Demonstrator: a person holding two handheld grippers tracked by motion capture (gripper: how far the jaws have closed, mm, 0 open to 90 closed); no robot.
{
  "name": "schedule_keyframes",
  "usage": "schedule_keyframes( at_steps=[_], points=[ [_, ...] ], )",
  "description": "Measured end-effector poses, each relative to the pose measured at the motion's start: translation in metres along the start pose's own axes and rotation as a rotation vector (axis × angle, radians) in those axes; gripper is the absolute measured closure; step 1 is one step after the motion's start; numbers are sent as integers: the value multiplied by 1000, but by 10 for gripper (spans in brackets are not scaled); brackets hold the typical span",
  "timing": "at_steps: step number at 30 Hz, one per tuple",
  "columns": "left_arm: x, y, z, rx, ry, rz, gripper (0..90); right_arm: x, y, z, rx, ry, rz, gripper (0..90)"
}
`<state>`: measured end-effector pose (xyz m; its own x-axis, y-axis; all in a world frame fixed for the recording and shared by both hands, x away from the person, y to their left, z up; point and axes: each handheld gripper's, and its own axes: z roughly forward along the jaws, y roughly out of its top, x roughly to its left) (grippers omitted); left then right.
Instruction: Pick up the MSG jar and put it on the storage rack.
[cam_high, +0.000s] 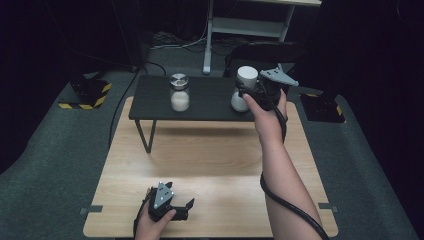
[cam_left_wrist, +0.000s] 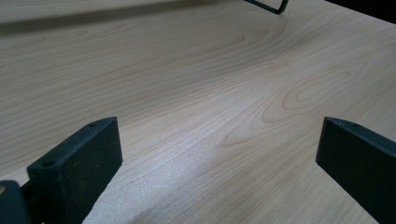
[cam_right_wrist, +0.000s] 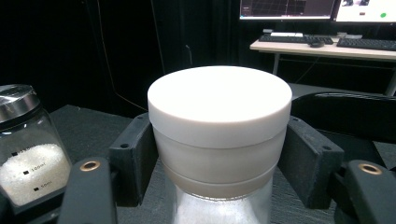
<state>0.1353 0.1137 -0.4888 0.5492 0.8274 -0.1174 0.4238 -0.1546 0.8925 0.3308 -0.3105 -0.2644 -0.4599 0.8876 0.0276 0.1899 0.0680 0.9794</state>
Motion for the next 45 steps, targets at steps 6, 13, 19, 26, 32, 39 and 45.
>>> schedule_keyframes(
  at_steps=[6,13,19,26,32,39,45],
  points=[
    [0,0,0,1,0,1,5,-4,0,0,1,15,9,288],
    [0,0,0,1,0,0,5,-6,-4,0,1,23,25,181],
    [0,0,0,2,0,1,5,-8,-9,-2,-13,39,36,73],
    [-1,1,1,4,2,5,5,-9,-17,-8,-48,46,32,1],
    [0,1,1,7,1,3,5,-10,-23,-16,-66,51,37,1],
    [-1,1,1,4,2,2,5,-12,-31,-27,-85,67,38,1],
    [-1,0,1,0,-1,13,5,-13,-43,-44,-105,76,23,1]
  ],
)
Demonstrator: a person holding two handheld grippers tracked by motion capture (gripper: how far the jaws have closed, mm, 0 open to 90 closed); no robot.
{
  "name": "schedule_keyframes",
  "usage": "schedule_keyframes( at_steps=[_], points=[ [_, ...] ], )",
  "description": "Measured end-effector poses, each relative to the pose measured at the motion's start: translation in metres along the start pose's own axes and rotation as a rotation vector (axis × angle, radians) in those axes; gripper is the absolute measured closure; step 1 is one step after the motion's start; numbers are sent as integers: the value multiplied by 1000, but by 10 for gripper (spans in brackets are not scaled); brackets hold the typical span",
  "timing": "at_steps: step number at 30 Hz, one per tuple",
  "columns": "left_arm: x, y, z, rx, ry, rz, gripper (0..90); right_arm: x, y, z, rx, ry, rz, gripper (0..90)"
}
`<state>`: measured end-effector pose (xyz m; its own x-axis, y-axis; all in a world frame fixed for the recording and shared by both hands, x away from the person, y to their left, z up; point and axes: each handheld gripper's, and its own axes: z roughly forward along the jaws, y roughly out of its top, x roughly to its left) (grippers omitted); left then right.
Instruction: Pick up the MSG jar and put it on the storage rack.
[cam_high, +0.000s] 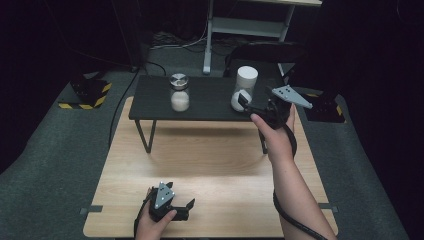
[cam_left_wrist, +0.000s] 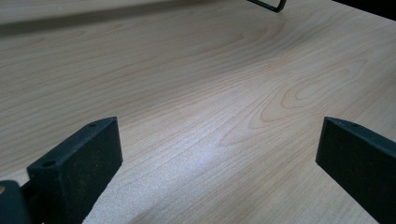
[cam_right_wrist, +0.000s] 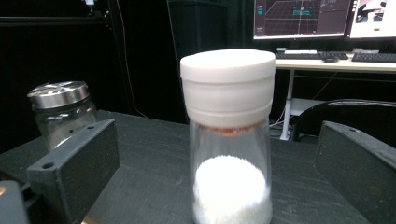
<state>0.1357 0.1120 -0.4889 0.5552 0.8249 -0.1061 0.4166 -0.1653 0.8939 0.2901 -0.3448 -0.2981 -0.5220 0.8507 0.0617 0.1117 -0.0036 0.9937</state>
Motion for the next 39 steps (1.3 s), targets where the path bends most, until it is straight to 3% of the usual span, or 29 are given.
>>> schedule_keyframes(
  at_steps=[16,25,39],
  points=[
    [0,-1,0,-5,-3,1,5,1,-31,-36,-17,49,-42,1],
    [1,-1,0,-5,-6,2,5,3,-58,-62,-33,71,-65,1],
    [1,-2,0,-16,-10,2,5,1,-98,-90,-8,95,-84,1]
  ],
)
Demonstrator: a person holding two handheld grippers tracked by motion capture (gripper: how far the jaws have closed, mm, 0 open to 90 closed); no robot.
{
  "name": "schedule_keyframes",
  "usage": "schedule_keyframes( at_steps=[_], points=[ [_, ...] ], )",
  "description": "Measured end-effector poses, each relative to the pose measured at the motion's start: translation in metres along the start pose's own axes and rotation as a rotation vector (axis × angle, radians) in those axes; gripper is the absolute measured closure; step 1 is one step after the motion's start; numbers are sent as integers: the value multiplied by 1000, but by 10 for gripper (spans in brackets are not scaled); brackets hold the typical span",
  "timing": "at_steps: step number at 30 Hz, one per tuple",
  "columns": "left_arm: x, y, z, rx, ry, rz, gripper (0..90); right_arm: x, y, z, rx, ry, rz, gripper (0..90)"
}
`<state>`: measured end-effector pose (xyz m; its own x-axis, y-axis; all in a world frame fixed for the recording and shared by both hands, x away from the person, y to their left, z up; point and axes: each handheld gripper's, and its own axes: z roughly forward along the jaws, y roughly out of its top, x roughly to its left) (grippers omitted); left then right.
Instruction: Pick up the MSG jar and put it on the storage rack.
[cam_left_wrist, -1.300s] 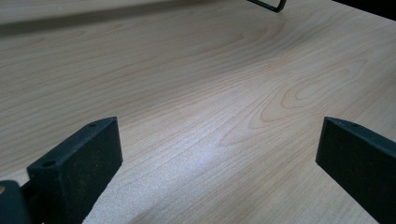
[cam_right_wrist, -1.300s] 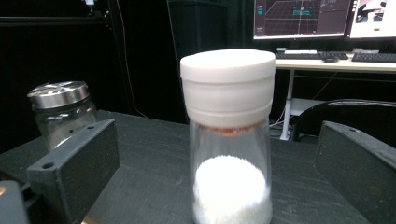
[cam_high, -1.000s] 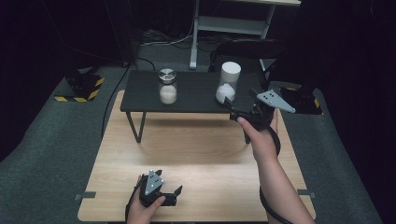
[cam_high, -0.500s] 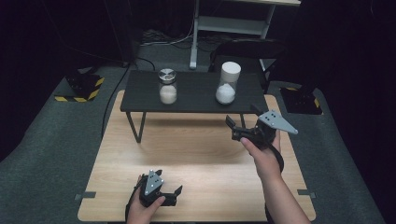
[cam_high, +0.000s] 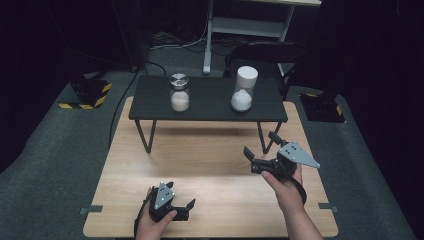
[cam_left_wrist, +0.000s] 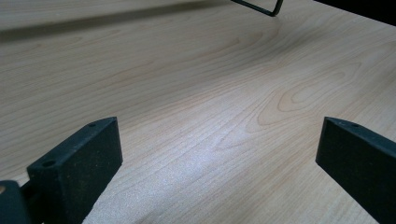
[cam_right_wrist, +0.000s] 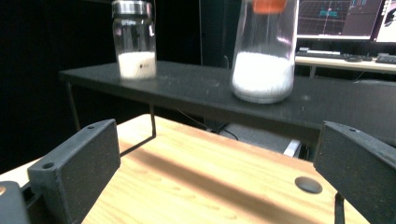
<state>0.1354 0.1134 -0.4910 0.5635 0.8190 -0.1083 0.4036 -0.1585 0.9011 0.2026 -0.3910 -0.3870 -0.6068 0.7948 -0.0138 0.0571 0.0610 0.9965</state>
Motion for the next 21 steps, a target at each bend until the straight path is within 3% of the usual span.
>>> schedule_keyframes(
  at_steps=[11,21],
  points=[
    [0,-1,0,-4,-3,3,5,4,-32,-19,44,4,-3,1],
    [0,0,0,-2,-6,15,5,5,-66,-35,119,-12,15,1]
  ],
)
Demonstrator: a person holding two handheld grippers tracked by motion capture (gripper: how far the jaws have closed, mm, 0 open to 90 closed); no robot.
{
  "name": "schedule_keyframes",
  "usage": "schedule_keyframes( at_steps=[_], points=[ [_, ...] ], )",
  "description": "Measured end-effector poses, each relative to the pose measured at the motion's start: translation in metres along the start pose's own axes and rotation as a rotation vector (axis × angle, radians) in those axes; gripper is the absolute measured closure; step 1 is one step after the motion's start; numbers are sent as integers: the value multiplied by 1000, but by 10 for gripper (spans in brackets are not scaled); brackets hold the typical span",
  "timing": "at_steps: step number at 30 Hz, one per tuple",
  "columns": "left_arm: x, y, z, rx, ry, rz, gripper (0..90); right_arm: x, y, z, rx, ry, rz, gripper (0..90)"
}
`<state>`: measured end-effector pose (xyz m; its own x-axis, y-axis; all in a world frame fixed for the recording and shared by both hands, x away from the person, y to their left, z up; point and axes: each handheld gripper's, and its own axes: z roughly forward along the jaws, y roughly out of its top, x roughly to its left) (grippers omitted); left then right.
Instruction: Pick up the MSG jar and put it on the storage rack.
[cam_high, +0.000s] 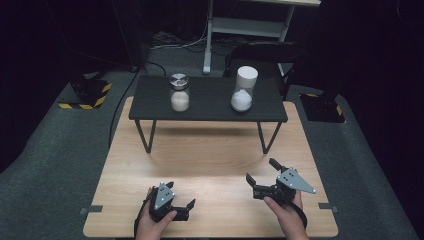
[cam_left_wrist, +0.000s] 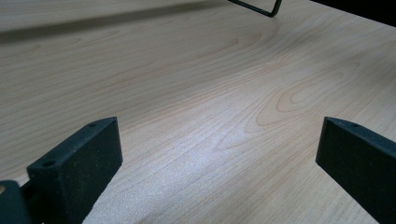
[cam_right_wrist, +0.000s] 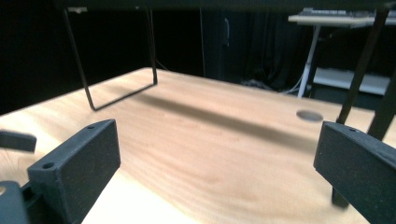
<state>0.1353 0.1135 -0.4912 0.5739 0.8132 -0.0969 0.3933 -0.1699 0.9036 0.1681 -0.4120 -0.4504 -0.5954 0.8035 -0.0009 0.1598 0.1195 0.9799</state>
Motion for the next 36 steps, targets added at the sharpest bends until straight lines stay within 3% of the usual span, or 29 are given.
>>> schedule_keyframes(
  at_steps=[12,15,24,27,36],
  points=[
    [-4,3,2,13,3,29,5,0,-29,-8,95,-37,21,1],
    [-5,3,3,16,4,35,5,2,-35,-11,147,-57,18,1],
    [-11,5,4,27,10,94,6,3,-37,-16,204,-72,0,3],
    [-14,6,5,34,10,116,6,7,-30,-17,262,-96,-41,3],
    [-16,6,4,38,10,140,6,5,-31,-21,257,-101,-23,2]
  ],
)
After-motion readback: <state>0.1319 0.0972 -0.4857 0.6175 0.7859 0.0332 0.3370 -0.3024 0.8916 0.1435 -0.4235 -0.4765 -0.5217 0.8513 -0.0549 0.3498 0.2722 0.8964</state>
